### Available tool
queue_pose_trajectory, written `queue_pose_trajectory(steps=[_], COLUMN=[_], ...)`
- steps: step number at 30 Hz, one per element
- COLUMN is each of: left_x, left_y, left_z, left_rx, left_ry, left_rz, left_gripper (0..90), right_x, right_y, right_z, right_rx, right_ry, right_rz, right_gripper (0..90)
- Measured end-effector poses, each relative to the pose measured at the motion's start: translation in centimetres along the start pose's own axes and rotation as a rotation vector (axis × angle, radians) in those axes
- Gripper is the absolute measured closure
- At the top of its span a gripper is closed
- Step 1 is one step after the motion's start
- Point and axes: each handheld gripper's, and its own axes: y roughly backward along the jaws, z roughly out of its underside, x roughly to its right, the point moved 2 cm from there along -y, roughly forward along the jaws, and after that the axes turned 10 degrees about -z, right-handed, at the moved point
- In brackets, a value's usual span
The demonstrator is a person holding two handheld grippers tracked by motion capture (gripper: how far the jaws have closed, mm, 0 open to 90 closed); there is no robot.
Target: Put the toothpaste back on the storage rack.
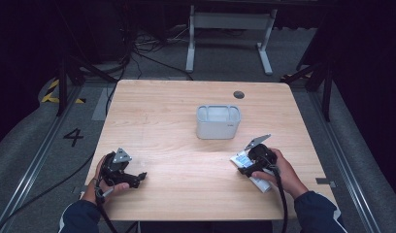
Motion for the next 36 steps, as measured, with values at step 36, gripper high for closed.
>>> queue_pose_trajectory(steps=[36], left_x=[0.0], left_y=[0.0], left_z=[0.0], left_rx=[-0.002], left_ry=[0.002], left_rz=[0.003], left_gripper=[0.1], right_x=[-0.2], right_y=[-0.2], right_z=[-1.0], right_rx=[-0.047], right_ry=[0.024], right_rz=[-0.01], right_gripper=[39.3])
